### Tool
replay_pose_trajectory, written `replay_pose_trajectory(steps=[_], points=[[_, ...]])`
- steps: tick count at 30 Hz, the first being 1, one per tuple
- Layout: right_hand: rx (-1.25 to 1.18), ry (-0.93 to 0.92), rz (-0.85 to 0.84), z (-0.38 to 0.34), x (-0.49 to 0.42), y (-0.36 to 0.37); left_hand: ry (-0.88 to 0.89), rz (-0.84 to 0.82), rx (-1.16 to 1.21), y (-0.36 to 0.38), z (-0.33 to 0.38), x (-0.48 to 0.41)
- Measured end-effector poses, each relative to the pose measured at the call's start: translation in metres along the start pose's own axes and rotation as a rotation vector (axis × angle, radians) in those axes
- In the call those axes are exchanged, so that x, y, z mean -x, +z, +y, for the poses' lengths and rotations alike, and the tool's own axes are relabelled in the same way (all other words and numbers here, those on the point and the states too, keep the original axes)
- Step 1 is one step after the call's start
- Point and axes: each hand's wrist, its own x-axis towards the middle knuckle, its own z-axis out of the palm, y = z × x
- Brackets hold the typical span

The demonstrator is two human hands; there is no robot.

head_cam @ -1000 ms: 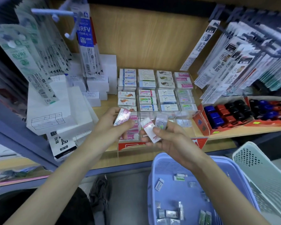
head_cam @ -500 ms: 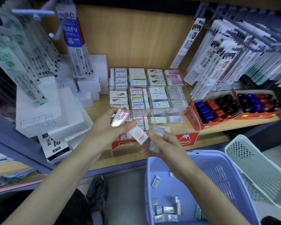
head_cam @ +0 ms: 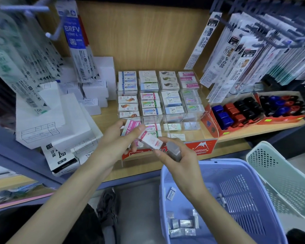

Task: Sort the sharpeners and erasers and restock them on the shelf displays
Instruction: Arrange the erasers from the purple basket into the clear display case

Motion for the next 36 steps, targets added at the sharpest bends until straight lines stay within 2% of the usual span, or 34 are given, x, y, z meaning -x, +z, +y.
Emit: replay_pose_trajectory(steps=[3,7,20,25,30,36], points=[[-0.068,0.013,0.005,0.002,-0.001,-0.005,-0.023,-0.025,0.060,-0.002,0.002,0.000],[-0.099,0.038,0.031,0.003,-0.004,-0.006,-0.035,-0.098,-0.033,-0.008,-0.002,0.000],[-0.209,0.105,0.076,-0.010,-0.020,-0.002,-0.005,-0.036,0.084,-0.003,0.001,-0.001],[0.054,-0.021,0.086,0.005,-0.018,-0.006,0.001,0.005,0.054,-0.006,-0.003,-0.002],[0.360,-0.126,-0.057,0.018,-0.017,-0.012,-0.043,0.025,0.012,-0.006,-0.010,-0.004],[0.650,-0.195,0.046,0.020,-0.049,-0.032,-0.011,0.083,-0.061,-0.006,-0.011,-0.007]])
